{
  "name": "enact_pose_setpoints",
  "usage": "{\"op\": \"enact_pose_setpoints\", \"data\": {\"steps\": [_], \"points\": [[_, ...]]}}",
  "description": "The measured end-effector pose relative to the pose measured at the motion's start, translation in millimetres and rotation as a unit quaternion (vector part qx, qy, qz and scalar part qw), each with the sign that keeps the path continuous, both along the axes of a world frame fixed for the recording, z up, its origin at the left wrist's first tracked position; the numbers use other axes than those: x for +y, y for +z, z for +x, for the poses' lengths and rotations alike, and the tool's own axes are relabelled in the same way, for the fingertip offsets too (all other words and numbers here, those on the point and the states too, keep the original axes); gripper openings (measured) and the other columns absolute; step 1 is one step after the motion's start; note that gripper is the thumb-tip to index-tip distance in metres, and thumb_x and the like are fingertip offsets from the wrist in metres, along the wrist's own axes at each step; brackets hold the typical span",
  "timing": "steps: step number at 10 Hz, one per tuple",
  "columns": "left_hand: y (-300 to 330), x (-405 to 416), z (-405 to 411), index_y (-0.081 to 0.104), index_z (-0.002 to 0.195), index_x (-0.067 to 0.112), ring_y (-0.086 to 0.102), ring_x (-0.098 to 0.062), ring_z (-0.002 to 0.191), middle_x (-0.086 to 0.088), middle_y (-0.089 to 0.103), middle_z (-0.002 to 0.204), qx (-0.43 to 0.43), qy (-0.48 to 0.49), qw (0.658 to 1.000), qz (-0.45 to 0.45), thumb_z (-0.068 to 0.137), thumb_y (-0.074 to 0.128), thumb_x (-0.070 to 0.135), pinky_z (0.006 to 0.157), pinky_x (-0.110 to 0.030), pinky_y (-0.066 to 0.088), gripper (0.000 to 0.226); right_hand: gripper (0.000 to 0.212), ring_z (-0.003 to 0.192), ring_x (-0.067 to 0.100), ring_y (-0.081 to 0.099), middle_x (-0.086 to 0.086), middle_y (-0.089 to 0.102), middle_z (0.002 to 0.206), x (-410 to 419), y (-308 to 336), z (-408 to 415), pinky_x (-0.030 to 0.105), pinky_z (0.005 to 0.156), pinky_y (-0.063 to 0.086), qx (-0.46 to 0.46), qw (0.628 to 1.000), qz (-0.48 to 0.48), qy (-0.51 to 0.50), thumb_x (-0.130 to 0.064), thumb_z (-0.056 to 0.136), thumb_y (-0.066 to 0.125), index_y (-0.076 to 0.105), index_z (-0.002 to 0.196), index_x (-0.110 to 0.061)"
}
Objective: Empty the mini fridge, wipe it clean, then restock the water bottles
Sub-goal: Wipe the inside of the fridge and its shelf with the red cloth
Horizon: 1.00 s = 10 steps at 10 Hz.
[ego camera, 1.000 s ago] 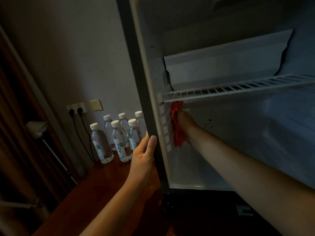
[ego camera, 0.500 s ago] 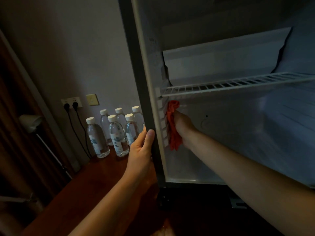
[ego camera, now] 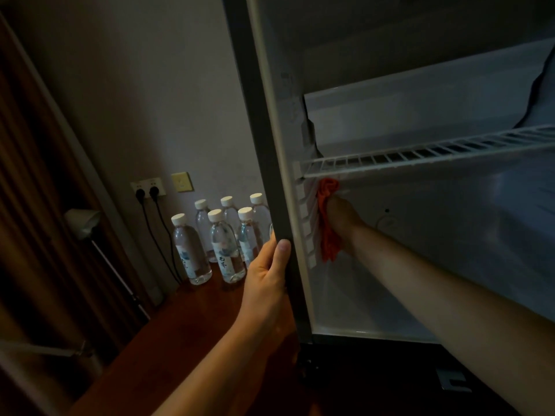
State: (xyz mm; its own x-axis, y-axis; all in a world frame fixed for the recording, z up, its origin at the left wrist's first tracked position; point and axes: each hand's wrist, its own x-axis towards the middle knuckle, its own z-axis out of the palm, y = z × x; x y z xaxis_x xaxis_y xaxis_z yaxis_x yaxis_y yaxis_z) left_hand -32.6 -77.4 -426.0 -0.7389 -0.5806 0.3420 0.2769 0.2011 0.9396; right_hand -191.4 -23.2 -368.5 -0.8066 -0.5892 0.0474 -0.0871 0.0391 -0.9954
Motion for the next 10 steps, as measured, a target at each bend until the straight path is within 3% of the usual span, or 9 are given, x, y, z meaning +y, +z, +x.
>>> {"op": "enact_pose_setpoints", "data": {"steps": [1, 2, 3, 4, 5, 7, 9, 10], "points": [[1, 2, 0, 0.059, 0.121, 0.009, 0.071, -0.015, 0.096, -0.004, 0.072, 0.102, 0.005, -0.008, 1.000, 0.014, 0.090, 0.047, 0.039, 0.070, -0.024, 0.058, 0.044, 0.056, 0.124, 0.031, 0.054, 0.013, 0.055, 0.138, -27, -16, -20, 0.041, 0.106, 0.043, -0.009, 0.999, -0.044, 0.010, -0.045, 0.101, 0.033, 0.049, 0.139, -0.008], [2, 4, 2, 0.059, 0.122, 0.011, 0.071, -0.015, 0.098, -0.005, 0.072, 0.106, 0.004, -0.008, 1.000, 0.016, 0.091, 0.047, 0.039, 0.071, -0.024, 0.058, 0.044, 0.067, 0.117, 0.032, 0.056, 0.012, 0.056, 0.134, -36, -28, -26, 0.046, 0.106, 0.042, -0.054, 0.995, -0.071, -0.054, -0.061, 0.095, 0.027, 0.046, 0.139, -0.014], [3, 5, 2, 0.058, 0.124, 0.008, 0.071, -0.016, 0.099, -0.005, 0.073, 0.104, 0.006, -0.011, 1.000, 0.020, 0.092, 0.046, 0.038, 0.072, -0.025, 0.058, 0.046, 0.048, 0.111, 0.032, 0.060, 0.013, 0.063, 0.122, -18, -23, 5, 0.044, 0.100, 0.046, -0.035, 0.995, -0.071, -0.061, -0.045, 0.099, 0.029, 0.056, 0.127, -0.016], [2, 5, 1, 0.058, 0.123, 0.007, 0.071, -0.017, 0.097, -0.003, 0.074, 0.101, 0.006, -0.011, 1.000, 0.022, 0.091, 0.046, 0.038, 0.072, -0.026, 0.058, 0.046, 0.043, 0.094, 0.027, 0.067, 0.006, 0.070, 0.102, 0, -27, 32, 0.046, 0.090, 0.053, -0.059, 0.995, -0.080, -0.028, -0.049, 0.097, 0.032, 0.064, 0.109, -0.024], [1, 4, 0, 0.060, 0.121, 0.007, 0.072, -0.019, 0.095, -0.005, 0.073, 0.099, 0.007, -0.003, 1.000, 0.010, 0.091, 0.047, 0.041, 0.072, -0.027, 0.058, 0.047, 0.046, 0.090, 0.027, 0.071, 0.006, 0.074, 0.094, 12, -30, 43, 0.048, 0.089, 0.054, -0.076, 0.992, -0.091, 0.043, -0.051, 0.097, 0.033, 0.070, 0.102, -0.023], [1, 2, -1, 0.060, 0.117, 0.010, 0.072, -0.014, 0.093, 0.002, 0.075, 0.095, 0.006, -0.010, 1.000, 0.005, 0.090, 0.046, 0.039, 0.070, -0.024, 0.058, 0.043, 0.065, 0.094, 0.024, 0.070, 0.003, 0.074, 0.098, 5, -23, 36, 0.045, 0.093, 0.052, -0.090, 0.990, -0.094, 0.053, -0.072, 0.093, 0.025, 0.069, 0.107, -0.026], [3, 4, 1, 0.058, 0.120, 0.008, 0.072, -0.010, 0.091, 0.005, 0.075, 0.092, -0.001, -0.022, 1.000, 0.008, 0.090, 0.046, 0.039, 0.069, -0.021, 0.057, 0.045, 0.077, 0.113, 0.027, 0.061, 0.009, 0.064, 0.127, -7, -12, 17, 0.044, 0.104, 0.045, -0.115, 0.989, -0.088, 0.010, -0.075, 0.089, 0.030, 0.060, 0.131, -0.019], [4, 6, 2, 0.056, 0.126, 0.006, 0.072, -0.008, 0.090, 0.002, 0.073, 0.095, -0.001, -0.018, 1.000, 0.017, 0.091, 0.045, 0.037, 0.067, -0.020, 0.057, 0.048, 0.071, 0.111, 0.025, 0.061, 0.008, 0.064, 0.125, -4, -10, 22, 0.039, 0.096, 0.047, -0.111, 0.989, -0.090, 0.022, -0.070, 0.094, 0.026, 0.058, 0.132, -0.020]]}}
